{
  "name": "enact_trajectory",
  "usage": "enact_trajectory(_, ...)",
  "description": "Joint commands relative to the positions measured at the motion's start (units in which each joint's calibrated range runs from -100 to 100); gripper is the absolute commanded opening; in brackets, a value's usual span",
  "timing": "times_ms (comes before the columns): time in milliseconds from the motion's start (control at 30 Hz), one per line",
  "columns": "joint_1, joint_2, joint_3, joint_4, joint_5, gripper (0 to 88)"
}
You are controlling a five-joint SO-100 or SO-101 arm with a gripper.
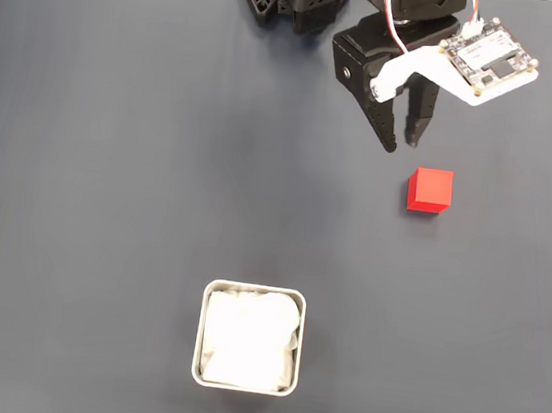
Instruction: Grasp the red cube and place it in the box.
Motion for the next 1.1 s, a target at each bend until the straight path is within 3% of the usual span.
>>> enact_trajectory(0, -1.33, -1.24, 0.56, -2.32, 0.88, 8.9)
enact_trajectory(1067, -5.73, 6.99, 9.05, -16.09, 3.13, 25.0)
